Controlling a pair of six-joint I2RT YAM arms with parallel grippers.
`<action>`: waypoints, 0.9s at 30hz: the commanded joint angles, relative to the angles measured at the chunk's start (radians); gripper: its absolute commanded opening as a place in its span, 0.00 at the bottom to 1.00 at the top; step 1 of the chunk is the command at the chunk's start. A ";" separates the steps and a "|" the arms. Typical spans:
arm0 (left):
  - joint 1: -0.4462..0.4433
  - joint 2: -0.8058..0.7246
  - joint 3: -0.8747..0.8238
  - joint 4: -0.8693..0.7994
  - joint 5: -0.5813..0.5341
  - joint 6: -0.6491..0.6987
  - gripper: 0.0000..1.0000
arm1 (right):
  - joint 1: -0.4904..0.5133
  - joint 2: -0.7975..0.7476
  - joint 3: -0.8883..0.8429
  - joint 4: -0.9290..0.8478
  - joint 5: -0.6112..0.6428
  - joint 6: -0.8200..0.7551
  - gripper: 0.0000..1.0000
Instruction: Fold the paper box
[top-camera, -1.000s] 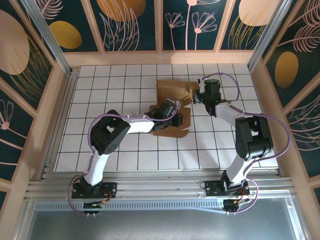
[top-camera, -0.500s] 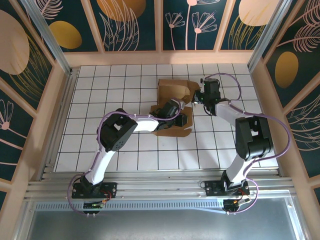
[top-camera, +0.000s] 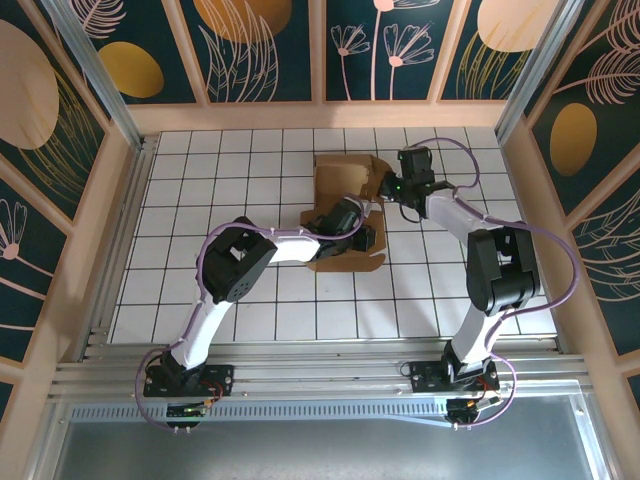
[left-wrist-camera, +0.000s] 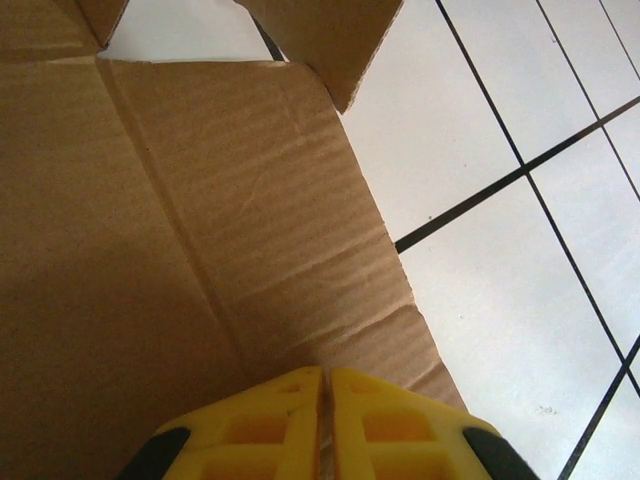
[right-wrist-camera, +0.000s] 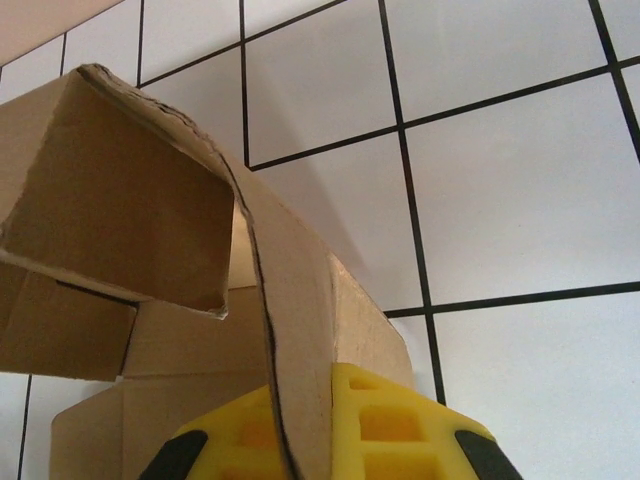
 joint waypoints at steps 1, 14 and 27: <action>0.003 0.074 0.010 -0.096 -0.038 0.020 0.11 | 0.030 0.013 0.032 -0.104 0.011 0.026 0.05; 0.005 0.100 0.019 -0.116 -0.058 0.023 0.11 | 0.054 0.049 0.134 -0.212 0.087 -0.033 0.07; 0.005 0.046 -0.007 -0.077 -0.048 0.007 0.19 | 0.109 -0.011 -0.045 -0.083 0.198 -0.042 0.08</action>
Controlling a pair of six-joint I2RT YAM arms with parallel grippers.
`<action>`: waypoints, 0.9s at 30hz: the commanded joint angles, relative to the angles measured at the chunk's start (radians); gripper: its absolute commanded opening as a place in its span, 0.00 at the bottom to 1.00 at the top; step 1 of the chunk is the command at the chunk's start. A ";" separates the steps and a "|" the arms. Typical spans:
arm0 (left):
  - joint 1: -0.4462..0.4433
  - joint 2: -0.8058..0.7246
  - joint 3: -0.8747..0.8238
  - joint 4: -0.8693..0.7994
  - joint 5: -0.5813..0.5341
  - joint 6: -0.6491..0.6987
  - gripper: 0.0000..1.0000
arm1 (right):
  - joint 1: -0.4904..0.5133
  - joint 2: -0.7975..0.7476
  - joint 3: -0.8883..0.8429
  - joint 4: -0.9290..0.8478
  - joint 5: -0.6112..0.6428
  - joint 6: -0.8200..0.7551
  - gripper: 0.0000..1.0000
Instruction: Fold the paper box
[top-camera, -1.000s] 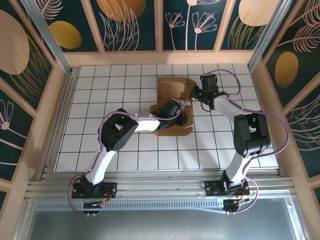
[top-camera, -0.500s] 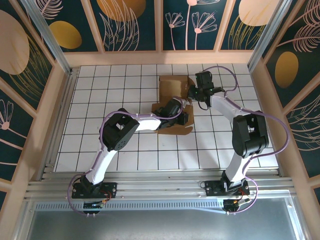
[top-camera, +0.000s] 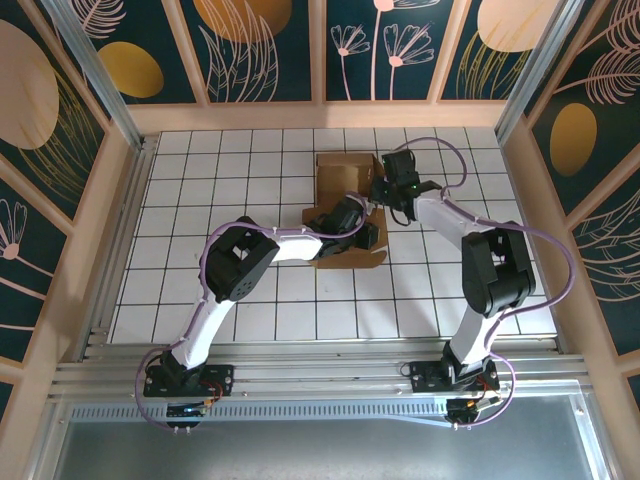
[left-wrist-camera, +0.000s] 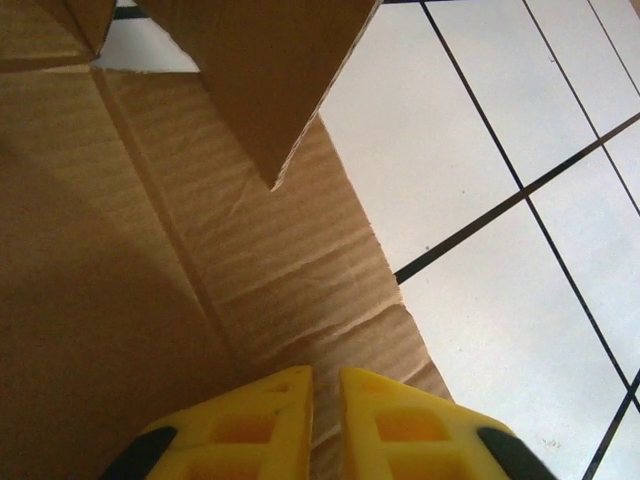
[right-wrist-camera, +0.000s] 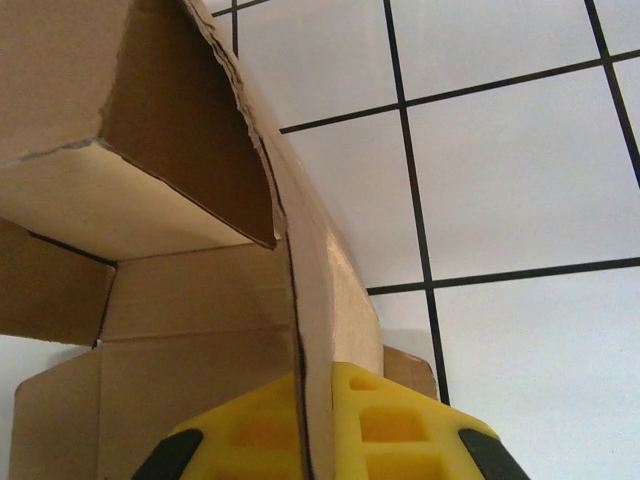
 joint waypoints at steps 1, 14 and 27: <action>0.007 0.010 -0.052 -0.077 -0.039 0.001 0.21 | 0.019 -0.017 -0.064 -0.020 0.053 -0.019 0.08; 0.006 -0.279 -0.270 0.094 -0.003 -0.015 0.33 | 0.064 -0.046 -0.116 0.060 0.107 -0.044 0.12; 0.040 -0.761 -0.384 -0.100 -0.413 -0.070 0.43 | 0.083 -0.089 -0.123 0.081 0.092 -0.034 0.21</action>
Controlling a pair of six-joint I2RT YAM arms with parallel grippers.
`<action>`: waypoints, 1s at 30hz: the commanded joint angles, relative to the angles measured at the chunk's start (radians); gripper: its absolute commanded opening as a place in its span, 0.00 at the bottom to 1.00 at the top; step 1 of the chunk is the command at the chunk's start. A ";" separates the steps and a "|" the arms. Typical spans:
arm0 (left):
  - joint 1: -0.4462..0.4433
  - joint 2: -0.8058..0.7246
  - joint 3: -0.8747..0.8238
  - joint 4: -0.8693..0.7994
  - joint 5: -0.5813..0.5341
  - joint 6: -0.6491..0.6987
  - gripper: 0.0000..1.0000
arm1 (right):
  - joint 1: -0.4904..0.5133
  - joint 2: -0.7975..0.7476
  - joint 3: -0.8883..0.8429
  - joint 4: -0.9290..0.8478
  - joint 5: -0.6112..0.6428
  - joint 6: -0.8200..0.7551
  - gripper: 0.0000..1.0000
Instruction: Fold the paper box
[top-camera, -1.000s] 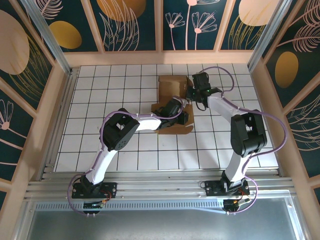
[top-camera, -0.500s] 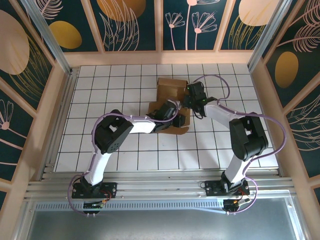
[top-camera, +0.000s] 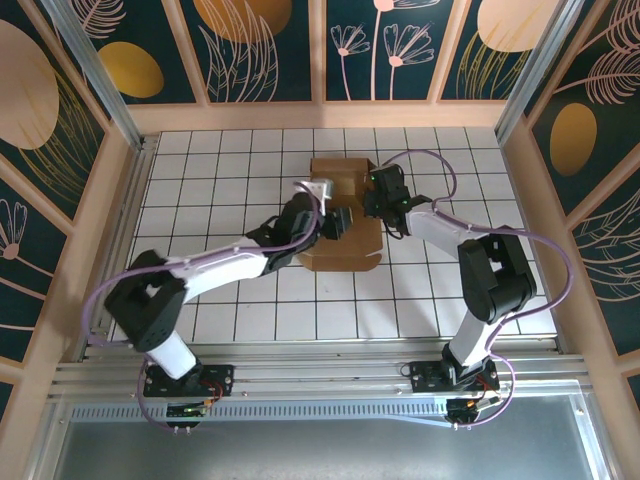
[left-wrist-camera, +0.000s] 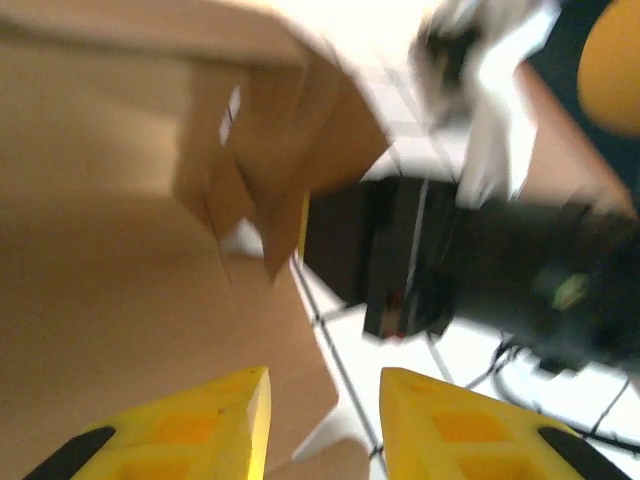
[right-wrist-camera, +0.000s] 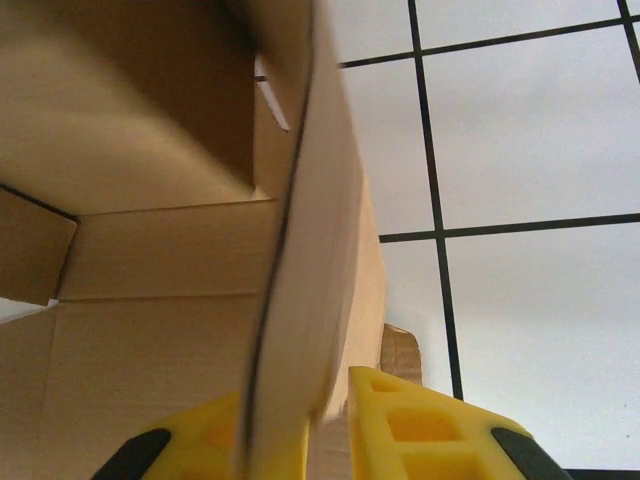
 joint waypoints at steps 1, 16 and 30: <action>0.051 -0.103 0.041 -0.125 -0.181 -0.022 0.53 | 0.008 -0.053 -0.018 0.018 0.008 -0.007 0.21; 0.389 0.355 0.669 -0.578 0.327 -0.036 0.75 | 0.010 -0.044 -0.025 0.029 -0.005 -0.006 0.21; 0.394 0.564 0.744 -0.525 0.427 -0.101 0.64 | 0.007 -0.155 -0.052 0.046 -0.140 -0.037 0.34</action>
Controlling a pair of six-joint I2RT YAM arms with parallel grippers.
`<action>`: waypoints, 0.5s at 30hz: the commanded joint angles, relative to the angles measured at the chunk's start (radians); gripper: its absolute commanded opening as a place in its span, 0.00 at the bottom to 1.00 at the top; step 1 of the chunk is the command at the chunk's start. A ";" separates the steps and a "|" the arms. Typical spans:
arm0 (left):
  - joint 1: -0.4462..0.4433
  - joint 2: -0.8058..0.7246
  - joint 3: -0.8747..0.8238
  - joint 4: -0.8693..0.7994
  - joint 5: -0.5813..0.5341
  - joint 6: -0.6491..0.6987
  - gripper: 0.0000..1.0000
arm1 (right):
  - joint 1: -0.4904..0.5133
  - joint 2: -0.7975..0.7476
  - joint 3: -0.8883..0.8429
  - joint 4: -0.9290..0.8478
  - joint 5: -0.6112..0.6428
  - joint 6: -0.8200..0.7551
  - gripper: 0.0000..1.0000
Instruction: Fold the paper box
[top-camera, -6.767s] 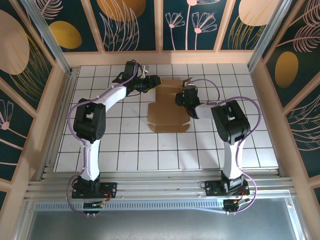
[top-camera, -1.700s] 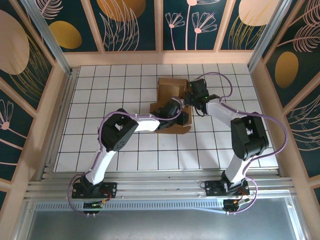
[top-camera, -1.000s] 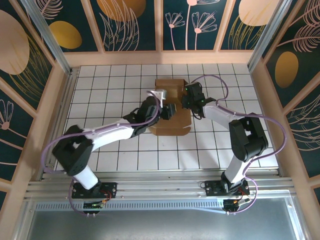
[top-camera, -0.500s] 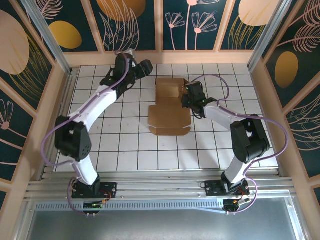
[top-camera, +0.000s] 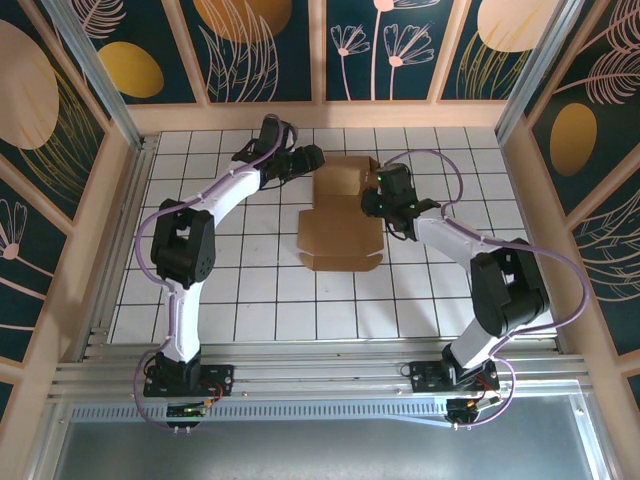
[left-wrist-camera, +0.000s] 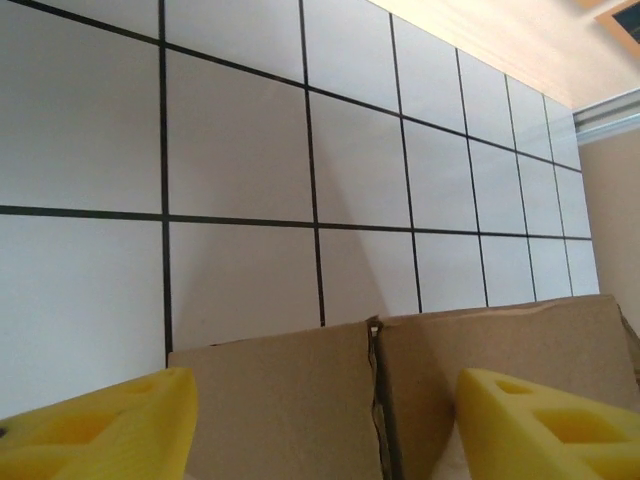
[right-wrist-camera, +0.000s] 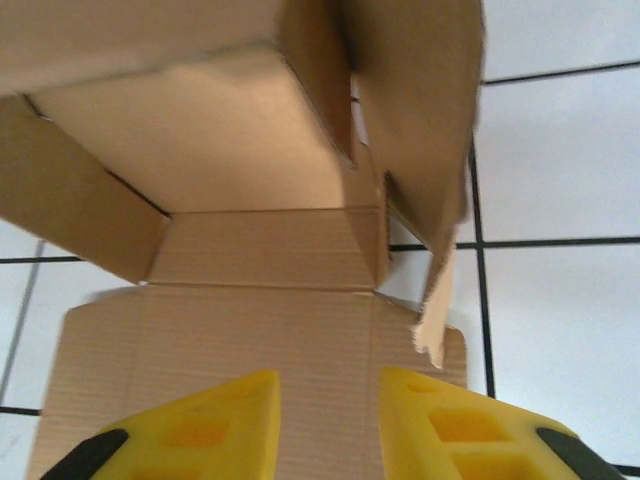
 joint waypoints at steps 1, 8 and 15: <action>0.000 0.019 -0.007 -0.002 0.043 -0.026 0.63 | 0.006 -0.064 0.002 0.005 -0.050 -0.024 0.36; 0.000 -0.005 -0.037 0.023 0.072 -0.043 0.61 | -0.161 -0.179 0.031 0.015 -0.334 -0.014 0.53; 0.000 -0.011 -0.047 0.040 0.097 -0.053 0.60 | -0.381 -0.079 0.076 0.051 -0.509 -0.347 0.61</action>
